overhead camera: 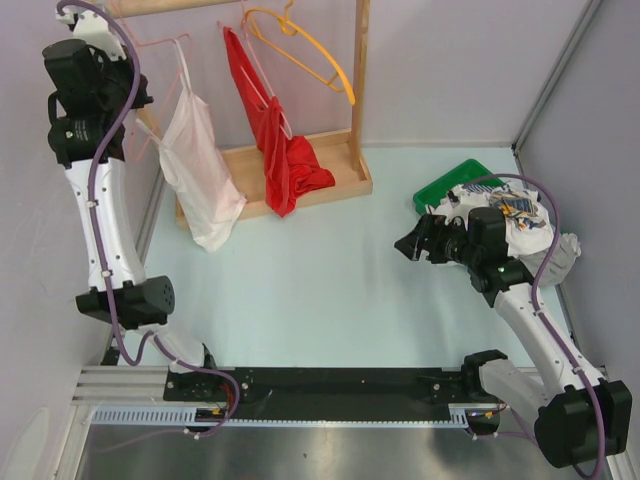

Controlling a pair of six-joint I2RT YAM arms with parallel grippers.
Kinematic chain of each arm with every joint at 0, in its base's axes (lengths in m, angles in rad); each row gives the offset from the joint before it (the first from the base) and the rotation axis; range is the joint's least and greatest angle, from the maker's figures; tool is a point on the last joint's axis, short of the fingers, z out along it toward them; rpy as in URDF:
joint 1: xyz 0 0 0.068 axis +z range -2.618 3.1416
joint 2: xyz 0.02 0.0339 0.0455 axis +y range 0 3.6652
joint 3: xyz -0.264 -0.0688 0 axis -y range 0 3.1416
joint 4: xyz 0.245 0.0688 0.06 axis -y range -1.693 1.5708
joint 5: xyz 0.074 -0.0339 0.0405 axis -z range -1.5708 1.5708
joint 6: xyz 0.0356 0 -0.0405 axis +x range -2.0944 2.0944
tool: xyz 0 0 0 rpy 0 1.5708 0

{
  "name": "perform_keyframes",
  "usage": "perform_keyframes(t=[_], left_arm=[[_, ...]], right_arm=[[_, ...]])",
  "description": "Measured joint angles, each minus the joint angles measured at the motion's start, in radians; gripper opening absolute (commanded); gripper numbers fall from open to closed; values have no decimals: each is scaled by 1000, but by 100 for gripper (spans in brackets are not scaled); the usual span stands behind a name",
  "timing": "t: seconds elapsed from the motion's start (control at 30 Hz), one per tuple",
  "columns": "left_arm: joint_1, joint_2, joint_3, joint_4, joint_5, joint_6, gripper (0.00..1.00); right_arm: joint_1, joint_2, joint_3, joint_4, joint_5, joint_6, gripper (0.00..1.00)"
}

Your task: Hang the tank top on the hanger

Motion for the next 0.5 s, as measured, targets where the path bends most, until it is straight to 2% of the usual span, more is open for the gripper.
perform_keyframes(t=[0.5], left_arm=[[1, 33, 0, -29, -60, 0, 0]], right_arm=[[0, 5, 0, 4, -8, 3, 88]])
